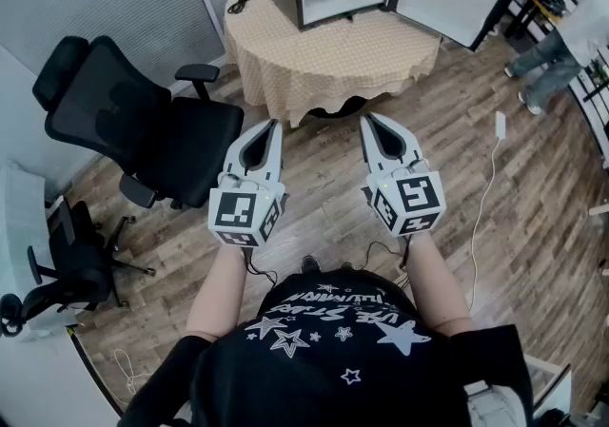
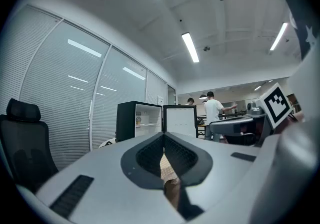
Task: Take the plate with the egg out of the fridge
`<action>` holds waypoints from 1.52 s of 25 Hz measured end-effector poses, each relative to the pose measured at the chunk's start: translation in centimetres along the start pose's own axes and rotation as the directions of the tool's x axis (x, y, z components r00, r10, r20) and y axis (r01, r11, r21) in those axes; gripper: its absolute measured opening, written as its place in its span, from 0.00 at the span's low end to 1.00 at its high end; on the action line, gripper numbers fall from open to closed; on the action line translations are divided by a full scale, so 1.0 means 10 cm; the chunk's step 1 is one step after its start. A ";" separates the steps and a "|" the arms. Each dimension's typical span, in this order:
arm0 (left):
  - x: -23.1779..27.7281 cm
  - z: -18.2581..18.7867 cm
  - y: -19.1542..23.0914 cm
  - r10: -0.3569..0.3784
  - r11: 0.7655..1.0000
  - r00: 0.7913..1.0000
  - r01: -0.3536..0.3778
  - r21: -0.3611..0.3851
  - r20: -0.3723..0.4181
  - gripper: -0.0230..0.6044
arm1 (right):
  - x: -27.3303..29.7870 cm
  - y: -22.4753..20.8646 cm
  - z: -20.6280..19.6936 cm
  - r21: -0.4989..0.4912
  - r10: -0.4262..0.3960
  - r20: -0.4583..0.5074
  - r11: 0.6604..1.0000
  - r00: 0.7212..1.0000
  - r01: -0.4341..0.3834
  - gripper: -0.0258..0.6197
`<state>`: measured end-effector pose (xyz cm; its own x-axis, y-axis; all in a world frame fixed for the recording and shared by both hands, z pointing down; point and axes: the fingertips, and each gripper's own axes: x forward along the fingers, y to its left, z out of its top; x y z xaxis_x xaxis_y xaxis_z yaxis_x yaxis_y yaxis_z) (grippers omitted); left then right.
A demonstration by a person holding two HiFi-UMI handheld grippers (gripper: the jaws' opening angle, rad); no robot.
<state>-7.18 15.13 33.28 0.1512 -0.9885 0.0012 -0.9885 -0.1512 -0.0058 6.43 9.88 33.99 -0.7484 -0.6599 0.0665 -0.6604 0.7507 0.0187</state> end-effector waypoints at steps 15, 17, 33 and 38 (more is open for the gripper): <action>-0.05 -0.07 -0.07 -0.001 1.000 1.000 0.001 -0.021 -0.017 0.05 | -0.08 0.03 -0.06 0.012 0.006 -0.008 1.000 1.000 -0.006 0.08; -0.08 -0.18 -0.03 0.002 1.000 0.999 -0.002 -0.023 -0.033 0.05 | -0.12 0.03 -0.12 0.043 -0.010 0.000 0.999 1.000 0.010 0.08; -0.10 -0.22 0.22 -0.008 0.999 0.998 0.012 -0.049 0.068 0.05 | -0.45 -0.31 -0.16 0.141 -0.158 0.069 0.979 0.985 0.147 0.09; -0.02 -0.21 0.31 0.018 1.000 0.996 -0.017 -0.018 0.086 0.05 | -0.26 -0.32 -0.27 0.191 -0.115 0.062 0.976 0.991 0.101 0.09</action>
<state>-10.28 14.83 35.39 0.1329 -0.9875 -0.0846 -0.9909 -0.1344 0.0120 10.68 9.30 36.43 -0.6702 -0.7421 0.0016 -0.7321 0.6608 -0.1655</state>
